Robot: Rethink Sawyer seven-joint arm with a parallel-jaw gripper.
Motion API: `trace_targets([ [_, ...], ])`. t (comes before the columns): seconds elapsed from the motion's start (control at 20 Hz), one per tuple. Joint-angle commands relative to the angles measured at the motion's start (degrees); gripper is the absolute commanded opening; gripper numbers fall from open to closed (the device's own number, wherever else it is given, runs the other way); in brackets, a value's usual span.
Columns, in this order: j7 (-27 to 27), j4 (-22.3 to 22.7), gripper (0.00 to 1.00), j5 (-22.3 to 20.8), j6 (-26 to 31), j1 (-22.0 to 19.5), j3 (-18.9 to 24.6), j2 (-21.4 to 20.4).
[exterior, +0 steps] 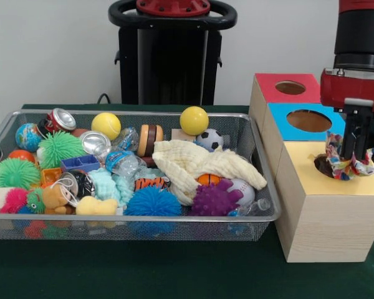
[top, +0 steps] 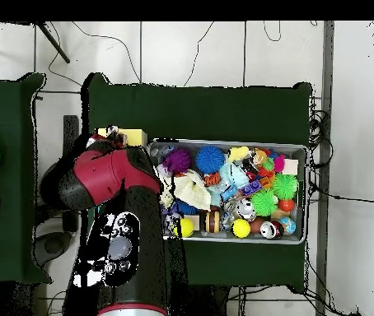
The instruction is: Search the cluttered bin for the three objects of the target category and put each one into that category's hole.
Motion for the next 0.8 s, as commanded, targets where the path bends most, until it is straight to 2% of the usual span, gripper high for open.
trace_targets([
  [0.05,-5.89,8.90,0.00,-2.10,7.76,-2.38,5.61,1.42],
  [0.8,-6.34,8.58,0.00,-3.76,10.13,-0.42,3.69,1.58],
])
